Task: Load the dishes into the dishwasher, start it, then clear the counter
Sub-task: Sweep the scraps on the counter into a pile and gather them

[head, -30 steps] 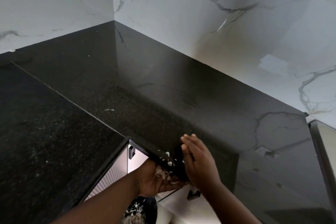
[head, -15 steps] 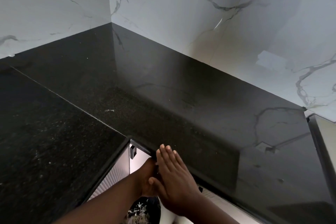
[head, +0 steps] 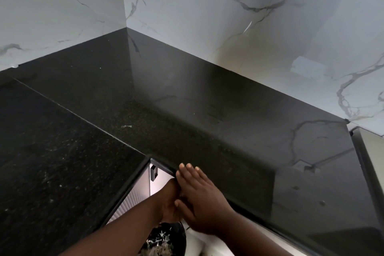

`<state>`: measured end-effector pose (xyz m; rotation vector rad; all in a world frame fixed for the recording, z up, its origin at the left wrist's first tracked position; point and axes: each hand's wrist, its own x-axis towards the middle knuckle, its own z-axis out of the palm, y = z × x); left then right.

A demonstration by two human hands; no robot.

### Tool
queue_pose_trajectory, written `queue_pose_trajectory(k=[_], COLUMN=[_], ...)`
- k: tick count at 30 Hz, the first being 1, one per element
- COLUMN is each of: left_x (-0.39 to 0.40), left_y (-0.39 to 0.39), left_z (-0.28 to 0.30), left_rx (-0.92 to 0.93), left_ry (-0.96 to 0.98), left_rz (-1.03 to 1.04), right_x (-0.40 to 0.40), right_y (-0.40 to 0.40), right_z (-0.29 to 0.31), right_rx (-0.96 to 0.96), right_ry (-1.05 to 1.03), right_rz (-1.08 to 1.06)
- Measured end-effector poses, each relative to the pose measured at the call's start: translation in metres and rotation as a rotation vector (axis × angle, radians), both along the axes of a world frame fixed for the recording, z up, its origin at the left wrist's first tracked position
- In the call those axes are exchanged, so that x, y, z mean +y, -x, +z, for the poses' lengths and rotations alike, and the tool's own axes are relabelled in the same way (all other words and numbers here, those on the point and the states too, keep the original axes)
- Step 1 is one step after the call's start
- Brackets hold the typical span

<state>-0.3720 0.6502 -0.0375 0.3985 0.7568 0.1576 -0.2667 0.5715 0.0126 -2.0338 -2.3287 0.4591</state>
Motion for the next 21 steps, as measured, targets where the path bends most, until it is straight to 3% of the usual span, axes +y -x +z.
queue_pose_trajectory(k=[3,6,11,14,17,21], left_x=[0.002,0.003,-0.003,-0.013,-0.024,-0.035], left_y=[0.001,0.002,0.006,0.022,0.047,0.071], left_z=[-0.003,-0.008,-0.028,-0.059,-0.088,-0.134], left_rx=[0.070,0.112,0.101,0.245,0.415,0.646], left_ry=[-0.006,0.003,0.089,0.144,0.197,0.132], left_rz=[-0.051,-0.134,0.049,0.177,0.185,0.158], right_x=[-0.022,-0.036,-0.038,-0.043,-0.040,-0.030], right_y=[0.003,0.004,0.011,0.027,0.038,0.044], right_z=[-0.018,-0.031,-0.038,-0.050,-0.081,-0.144], right_rx=[-0.090,0.013,0.460,0.744,1.127,1.403], right_ry=[-0.115,-0.207,-0.392,-0.413,-0.174,0.352], right_rz=[0.094,0.076,-0.188,-0.435,-0.917,-1.390])
